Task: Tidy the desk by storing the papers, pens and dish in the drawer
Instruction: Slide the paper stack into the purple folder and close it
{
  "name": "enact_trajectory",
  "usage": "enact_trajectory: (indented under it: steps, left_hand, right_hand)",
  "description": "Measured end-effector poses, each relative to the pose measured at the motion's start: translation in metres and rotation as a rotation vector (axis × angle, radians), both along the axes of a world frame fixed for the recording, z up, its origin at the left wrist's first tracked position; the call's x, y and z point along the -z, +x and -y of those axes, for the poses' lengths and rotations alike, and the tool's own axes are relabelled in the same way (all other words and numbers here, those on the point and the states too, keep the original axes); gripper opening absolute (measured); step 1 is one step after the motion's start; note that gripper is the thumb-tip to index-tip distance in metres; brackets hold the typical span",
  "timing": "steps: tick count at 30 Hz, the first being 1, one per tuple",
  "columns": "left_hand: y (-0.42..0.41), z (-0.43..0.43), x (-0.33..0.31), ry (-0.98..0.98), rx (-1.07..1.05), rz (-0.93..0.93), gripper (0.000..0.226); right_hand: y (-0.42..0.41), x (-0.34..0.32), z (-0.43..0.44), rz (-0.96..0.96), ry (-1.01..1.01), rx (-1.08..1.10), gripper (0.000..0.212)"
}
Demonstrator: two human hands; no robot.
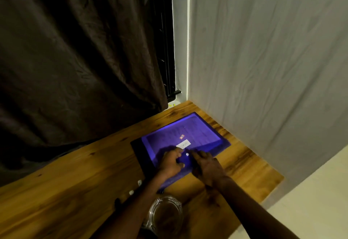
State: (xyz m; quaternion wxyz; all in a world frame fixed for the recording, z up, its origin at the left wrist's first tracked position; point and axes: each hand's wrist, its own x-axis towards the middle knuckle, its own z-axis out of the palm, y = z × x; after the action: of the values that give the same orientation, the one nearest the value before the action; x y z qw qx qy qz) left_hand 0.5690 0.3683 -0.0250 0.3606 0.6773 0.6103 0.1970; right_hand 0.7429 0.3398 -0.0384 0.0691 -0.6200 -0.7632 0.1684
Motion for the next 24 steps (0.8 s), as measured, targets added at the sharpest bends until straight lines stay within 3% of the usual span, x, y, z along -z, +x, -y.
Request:
enact_trajectory:
  steps: [3,8,17,24]
  left_hand:
    - [-0.001,0.000,0.001,0.032,0.087,-0.073,0.055]
    - [-0.004,0.001,0.003,0.080,0.155,-0.131,0.051]
    - [-0.013,-0.010,0.006,0.074,0.174,-0.072,0.051]
    - [-0.011,-0.015,0.017,0.086,0.214,-0.136,0.055]
  right_hand:
    - [-0.003,-0.001,-0.002,0.133,-0.016,-0.024,0.069]
    - [-0.003,0.005,0.000,0.179,0.010,-0.020,0.069]
    - [-0.010,-0.001,-0.006,0.190,-0.067,0.023,0.069]
    - [-0.013,0.000,-0.009,0.199,-0.057,0.028,0.067]
